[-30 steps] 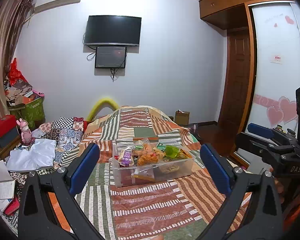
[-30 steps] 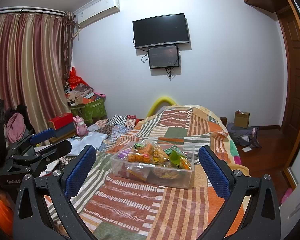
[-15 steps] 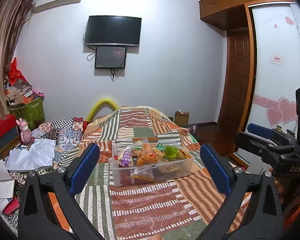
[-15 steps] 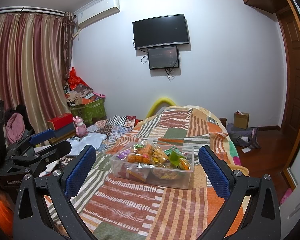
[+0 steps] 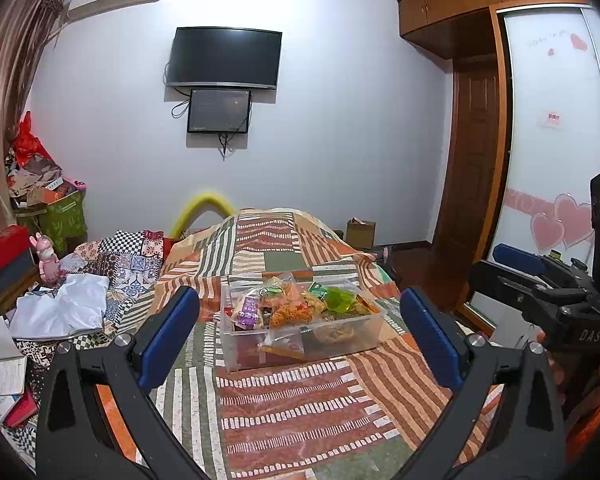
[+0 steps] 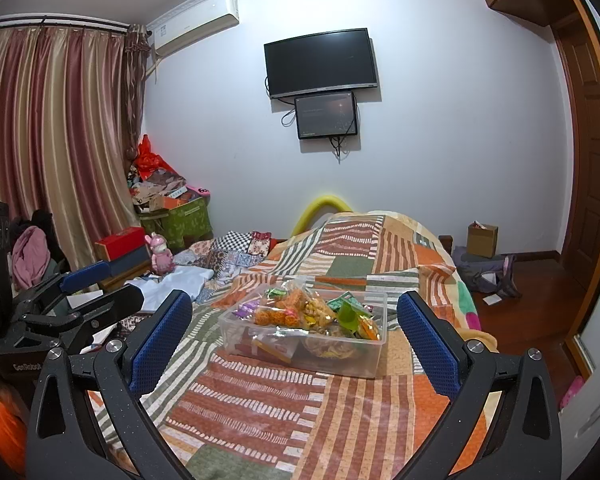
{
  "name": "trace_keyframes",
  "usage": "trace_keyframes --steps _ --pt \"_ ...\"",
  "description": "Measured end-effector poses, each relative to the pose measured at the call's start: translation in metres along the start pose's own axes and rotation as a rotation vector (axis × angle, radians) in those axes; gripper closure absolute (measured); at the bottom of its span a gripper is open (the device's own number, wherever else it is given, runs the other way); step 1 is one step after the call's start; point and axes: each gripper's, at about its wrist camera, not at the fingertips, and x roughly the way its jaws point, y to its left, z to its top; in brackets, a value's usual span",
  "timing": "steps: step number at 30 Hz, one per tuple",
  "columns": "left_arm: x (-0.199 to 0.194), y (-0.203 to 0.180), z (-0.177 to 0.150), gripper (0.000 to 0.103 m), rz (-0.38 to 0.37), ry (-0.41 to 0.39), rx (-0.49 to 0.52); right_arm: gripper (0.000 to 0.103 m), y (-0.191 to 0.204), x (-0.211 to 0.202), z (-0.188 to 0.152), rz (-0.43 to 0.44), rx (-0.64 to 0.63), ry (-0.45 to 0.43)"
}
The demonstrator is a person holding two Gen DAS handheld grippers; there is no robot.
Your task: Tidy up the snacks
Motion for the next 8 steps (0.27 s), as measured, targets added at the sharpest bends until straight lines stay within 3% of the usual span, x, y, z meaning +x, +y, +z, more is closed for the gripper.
trace_keyframes --steps 8 --pt "0.0013 0.0013 -0.0011 0.001 -0.002 0.007 -0.008 0.001 -0.0007 -0.0006 0.0008 0.0 0.002 0.002"
